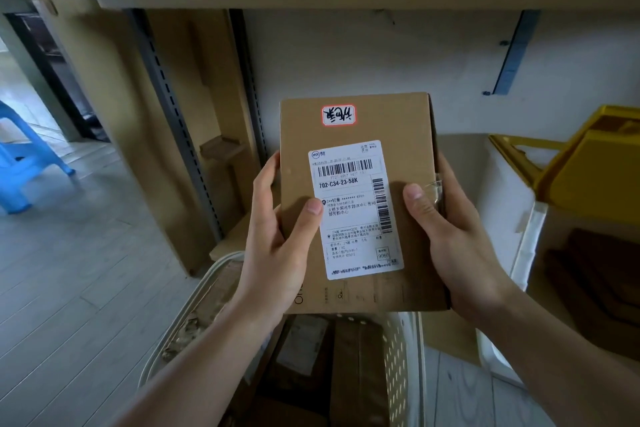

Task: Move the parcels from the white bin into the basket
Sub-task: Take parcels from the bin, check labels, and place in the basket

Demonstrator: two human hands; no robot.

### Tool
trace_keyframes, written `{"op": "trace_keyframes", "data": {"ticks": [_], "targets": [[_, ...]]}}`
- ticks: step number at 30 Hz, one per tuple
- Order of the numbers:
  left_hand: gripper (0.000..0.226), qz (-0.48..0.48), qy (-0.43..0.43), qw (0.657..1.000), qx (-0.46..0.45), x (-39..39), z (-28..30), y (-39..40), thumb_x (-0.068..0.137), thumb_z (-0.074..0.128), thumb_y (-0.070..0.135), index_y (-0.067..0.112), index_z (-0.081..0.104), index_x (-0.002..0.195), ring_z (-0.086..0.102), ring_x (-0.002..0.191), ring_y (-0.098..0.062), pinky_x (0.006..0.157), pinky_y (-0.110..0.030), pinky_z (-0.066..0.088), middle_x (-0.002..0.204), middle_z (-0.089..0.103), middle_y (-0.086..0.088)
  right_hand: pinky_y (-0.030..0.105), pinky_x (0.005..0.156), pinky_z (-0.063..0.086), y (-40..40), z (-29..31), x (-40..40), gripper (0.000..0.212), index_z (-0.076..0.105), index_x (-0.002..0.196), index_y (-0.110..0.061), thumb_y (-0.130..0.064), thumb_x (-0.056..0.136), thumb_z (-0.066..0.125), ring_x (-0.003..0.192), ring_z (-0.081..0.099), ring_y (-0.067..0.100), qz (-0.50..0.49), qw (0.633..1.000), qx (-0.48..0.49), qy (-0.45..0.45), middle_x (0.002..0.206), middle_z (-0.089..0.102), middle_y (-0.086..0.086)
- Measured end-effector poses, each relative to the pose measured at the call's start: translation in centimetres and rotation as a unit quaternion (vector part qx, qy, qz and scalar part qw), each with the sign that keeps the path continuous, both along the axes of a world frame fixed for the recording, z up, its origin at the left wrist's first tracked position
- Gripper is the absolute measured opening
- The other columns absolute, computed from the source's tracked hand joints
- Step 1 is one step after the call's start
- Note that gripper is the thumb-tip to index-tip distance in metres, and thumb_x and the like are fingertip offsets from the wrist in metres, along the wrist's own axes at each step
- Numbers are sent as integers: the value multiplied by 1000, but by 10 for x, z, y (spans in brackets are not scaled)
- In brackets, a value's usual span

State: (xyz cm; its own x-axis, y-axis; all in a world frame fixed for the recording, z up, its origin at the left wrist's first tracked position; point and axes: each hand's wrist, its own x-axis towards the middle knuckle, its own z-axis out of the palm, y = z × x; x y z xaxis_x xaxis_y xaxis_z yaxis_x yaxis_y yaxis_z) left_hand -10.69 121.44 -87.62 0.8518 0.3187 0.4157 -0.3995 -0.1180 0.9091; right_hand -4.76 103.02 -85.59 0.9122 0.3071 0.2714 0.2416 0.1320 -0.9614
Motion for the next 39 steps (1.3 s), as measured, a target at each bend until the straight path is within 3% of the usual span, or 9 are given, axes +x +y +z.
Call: {"op": "trace_keyframes", "data": {"ticks": [6,12,18,23,32,39], "targets": [[65,7,-45,999,18,-8,7,2,98,53,13,19,23,155,63,125,-11,98,-33,56,131,67,15,17,78,59,1,5,-10,56,39,150,-45,-25,100,54,108,73,5,-4,999,22,-26,119,74,-19],[61,8,-81,996,21,-9,11,6,98,51,12,12,24,153,66,121,-14,91,-29,58,128,68,15,29,82,62,5,5,-12,81,33,155,-33,-16,85,69,110,74,15,8,998,26,-50,127,73,-3],[48,-9,-107,994,-29,-12,13,7,106,39,6,3,25,153,67,118,-14,90,-26,57,124,70,10,29,83,62,6,8,-14,81,34,155,-30,-16,83,70,111,73,16,6,997,39,-59,126,73,-2],[48,6,-116,992,-46,-18,18,9,103,42,13,4,35,150,69,115,-27,89,-36,59,125,70,-5,27,82,62,6,13,-19,81,35,155,-30,-18,83,69,110,74,15,7,997,40,-60,125,74,-4],[41,13,-140,989,-56,-22,21,8,102,42,11,9,41,143,70,111,-22,87,-32,58,119,73,1,27,80,62,9,17,-24,78,34,154,-29,-17,84,67,107,75,15,9,997,46,-56,119,75,-9],[33,16,-136,989,-62,-25,20,12,102,44,11,11,39,135,73,102,-22,81,-34,60,114,75,-1,38,93,61,11,17,-25,75,34,155,-35,-22,87,63,117,71,17,7,998,43,-55,131,70,-6]]}}
